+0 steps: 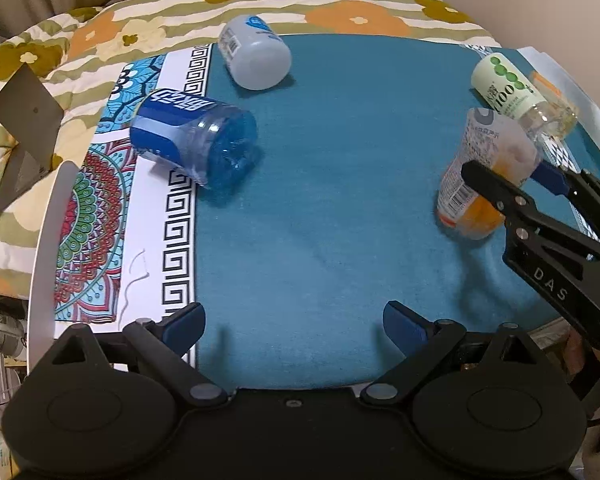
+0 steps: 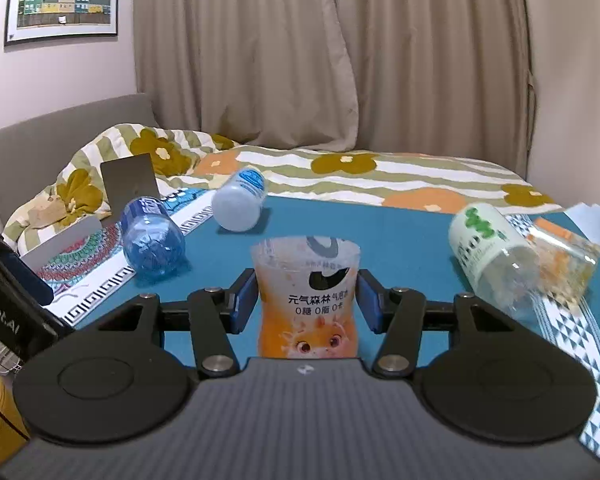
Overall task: Flip cup upright
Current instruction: 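Rotate the right tool to turn the cup opening upward, then lower the cup onto the cloth and open the right tool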
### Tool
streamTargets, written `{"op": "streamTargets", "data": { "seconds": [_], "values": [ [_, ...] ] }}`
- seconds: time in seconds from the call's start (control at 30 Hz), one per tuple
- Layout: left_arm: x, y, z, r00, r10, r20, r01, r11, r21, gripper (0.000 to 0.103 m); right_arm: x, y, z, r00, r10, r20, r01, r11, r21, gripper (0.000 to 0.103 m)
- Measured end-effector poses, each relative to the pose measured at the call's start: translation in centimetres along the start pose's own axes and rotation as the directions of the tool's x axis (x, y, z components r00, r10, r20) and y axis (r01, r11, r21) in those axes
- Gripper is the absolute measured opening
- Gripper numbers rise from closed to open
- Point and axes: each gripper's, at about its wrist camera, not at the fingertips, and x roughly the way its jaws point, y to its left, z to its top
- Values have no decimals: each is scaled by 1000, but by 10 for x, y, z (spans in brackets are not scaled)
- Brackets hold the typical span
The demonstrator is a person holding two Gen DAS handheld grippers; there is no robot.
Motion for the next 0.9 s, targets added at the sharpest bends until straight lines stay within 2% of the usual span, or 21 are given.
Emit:
{"op": "streamTargets", "data": {
  "seconds": [0.6,0.7,0.77,0.9],
  "values": [
    [-9,-4,-4,1000,6,-2,-6,999,-33,98,-3,6,10,992,13,-127,-25,996,-87,69],
    [-11,-3,-4,1000,9,1,-9,999,-36,98,-1,7,10,989,12,-149,-25,996,-82,82],
    [-11,-1,-5,1000,12,3,-12,999,-41,98,-2,7,9,990,8,-144,-19,997,-73,101],
    [-13,2,-5,1000,9,4,-9,998,-61,98,2,7,10,984,8,-176,-19,998,-60,103]
  ]
}}
